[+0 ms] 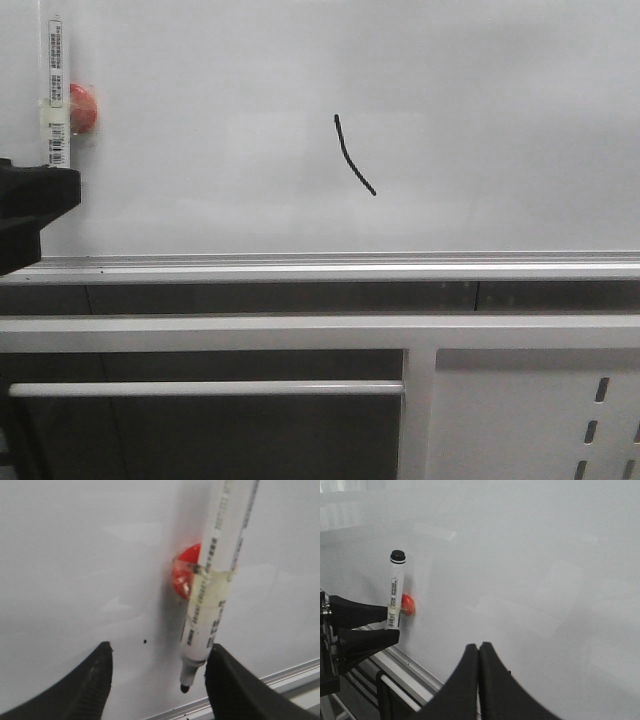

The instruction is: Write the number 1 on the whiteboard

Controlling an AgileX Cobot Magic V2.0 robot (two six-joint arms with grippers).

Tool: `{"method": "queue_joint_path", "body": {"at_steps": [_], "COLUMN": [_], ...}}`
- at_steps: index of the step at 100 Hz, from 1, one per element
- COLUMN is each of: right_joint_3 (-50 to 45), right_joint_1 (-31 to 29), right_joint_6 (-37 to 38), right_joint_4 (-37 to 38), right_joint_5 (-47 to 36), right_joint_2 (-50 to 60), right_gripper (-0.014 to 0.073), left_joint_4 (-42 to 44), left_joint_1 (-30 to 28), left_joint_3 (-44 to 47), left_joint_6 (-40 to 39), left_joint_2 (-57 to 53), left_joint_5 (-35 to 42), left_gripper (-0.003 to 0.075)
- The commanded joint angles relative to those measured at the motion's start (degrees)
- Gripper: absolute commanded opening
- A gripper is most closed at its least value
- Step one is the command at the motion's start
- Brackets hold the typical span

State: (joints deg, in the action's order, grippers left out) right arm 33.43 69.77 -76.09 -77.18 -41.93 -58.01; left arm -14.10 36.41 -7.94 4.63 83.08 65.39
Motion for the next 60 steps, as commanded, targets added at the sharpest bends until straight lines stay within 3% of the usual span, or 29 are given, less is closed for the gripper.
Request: {"method": "queue_joint_path", "body": {"at_steps": [1, 60], "right_joint_3": [1.52, 1.52], "right_joint_1": [-0.10, 1.30], "right_joint_6": [-0.64, -0.64], "right_joint_4": [2.90, 2.82], "right_joint_5": [-1.36, -1.80], "right_joint_2": [1.11, 1.11], "right_gripper": [-0.0079, -0.0079], "left_joint_4": [0.16, 4.64], "left_joint_1": [-0.11, -0.11], "left_joint_3": [-0.17, 5.74], "left_joint_6": [-0.43, -0.43], "left_joint_2": [-1.35, -12.46], "left_joint_5": [12.65, 12.65], "left_gripper": [0.0388, 0.0368]}}
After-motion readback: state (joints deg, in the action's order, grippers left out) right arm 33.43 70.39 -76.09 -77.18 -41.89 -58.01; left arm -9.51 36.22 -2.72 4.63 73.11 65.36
